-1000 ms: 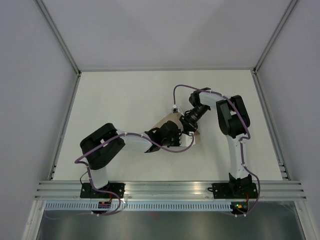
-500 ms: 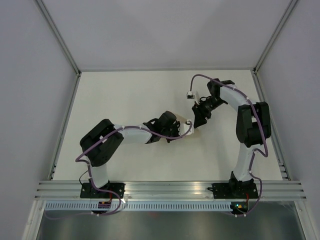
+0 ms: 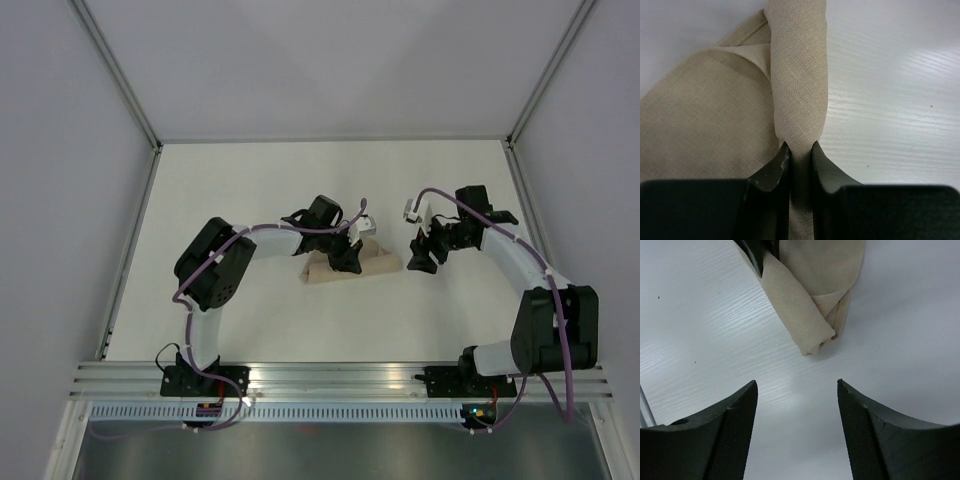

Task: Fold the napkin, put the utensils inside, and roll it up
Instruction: Roll the napkin at the center of the board.

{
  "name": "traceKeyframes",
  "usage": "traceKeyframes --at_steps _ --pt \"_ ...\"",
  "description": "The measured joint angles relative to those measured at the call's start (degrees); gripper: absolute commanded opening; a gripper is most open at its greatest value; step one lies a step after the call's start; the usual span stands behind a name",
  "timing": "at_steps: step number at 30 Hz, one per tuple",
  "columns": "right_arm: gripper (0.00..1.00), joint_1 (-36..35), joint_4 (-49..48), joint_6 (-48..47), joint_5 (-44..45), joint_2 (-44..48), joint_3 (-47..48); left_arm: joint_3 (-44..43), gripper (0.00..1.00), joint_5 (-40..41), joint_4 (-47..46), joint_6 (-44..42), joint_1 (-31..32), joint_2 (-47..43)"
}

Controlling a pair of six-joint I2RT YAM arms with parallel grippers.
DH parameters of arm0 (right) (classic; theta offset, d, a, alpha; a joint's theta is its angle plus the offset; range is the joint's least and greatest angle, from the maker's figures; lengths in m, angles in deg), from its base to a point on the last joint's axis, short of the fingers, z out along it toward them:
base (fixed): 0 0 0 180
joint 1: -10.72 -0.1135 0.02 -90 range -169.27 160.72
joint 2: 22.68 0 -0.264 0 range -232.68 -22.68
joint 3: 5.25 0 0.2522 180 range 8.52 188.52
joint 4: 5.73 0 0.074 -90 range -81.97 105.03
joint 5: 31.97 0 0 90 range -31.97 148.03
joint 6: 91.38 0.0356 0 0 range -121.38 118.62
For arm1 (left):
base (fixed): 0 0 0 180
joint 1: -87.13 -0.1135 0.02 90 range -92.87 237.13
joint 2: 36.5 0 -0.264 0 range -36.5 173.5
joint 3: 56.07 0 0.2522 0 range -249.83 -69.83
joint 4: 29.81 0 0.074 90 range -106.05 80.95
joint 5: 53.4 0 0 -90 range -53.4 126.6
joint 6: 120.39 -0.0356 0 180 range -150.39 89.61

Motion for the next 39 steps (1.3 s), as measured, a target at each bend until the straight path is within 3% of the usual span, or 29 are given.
traceKeyframes --at_steps 5,12,24,30,35,36,39 --pt "0.76 -6.27 -11.47 -0.66 3.63 8.48 -10.78 -3.69 0.06 -7.41 3.52 2.67 -1.03 3.56" --pt "0.76 -17.29 -22.45 -0.87 9.97 9.22 -17.35 -7.98 0.06 -14.78 7.76 4.57 -1.03 7.76" --pt "0.76 -23.23 -27.74 -1.62 15.47 7.21 -19.96 -11.98 0.07 -18.18 12.94 5.57 -0.9 10.58" --pt "0.71 -25.53 -29.53 -1.53 17.35 4.68 -20.76 -12.87 0.11 -18.18 14.12 5.6 -0.57 10.99" --pt "0.51 -26.05 -31.43 -1.14 18.6 2.47 -20.9 -12.96 0.29 -17.92 14.29 5.6 -0.44 11.02" --pt "0.41 -26.05 -31.82 -1.09 18.88 2.1 -20.9 -12.96 0.31 -17.73 14.29 5.57 -0.39 10.99" --pt "0.24 -26.05 -32.3 -0.96 19.28 1.49 -20.9 -12.96 0.35 -16.55 14.34 5.57 -0.22 10.75"
